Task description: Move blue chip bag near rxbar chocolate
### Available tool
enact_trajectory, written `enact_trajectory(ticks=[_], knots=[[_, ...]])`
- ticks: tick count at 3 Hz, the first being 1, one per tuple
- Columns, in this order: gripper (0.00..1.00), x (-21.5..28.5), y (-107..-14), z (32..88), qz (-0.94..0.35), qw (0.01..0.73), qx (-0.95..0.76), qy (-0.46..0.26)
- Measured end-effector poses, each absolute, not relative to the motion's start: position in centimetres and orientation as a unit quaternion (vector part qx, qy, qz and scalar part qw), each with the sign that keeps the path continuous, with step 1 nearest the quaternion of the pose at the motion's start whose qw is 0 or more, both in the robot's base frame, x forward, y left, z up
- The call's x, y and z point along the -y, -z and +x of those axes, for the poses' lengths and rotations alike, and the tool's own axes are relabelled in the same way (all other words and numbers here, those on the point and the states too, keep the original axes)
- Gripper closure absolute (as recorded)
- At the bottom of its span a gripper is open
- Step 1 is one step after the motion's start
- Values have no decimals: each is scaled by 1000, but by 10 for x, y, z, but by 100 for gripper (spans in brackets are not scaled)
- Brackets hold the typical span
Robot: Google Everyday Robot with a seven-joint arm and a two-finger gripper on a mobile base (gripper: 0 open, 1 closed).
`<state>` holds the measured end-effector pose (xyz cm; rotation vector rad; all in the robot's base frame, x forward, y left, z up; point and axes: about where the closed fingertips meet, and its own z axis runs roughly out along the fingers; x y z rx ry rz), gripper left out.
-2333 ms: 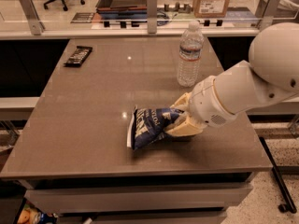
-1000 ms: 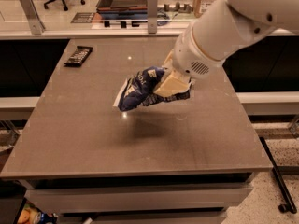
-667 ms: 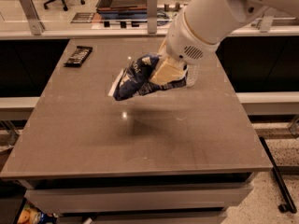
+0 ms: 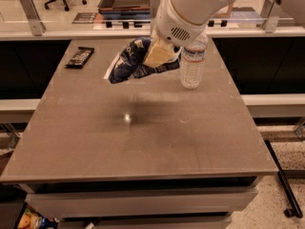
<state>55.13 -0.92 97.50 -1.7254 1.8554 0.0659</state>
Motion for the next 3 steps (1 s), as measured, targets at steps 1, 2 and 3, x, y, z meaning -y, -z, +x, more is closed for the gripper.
enact_trajectory(ticks=[1, 2, 3], knots=[[100, 1, -975, 577, -651, 312, -692, -12], [100, -7, -976, 596, -658, 323, -680, -7], [100, -14, -980, 615, -663, 337, -668, -2]])
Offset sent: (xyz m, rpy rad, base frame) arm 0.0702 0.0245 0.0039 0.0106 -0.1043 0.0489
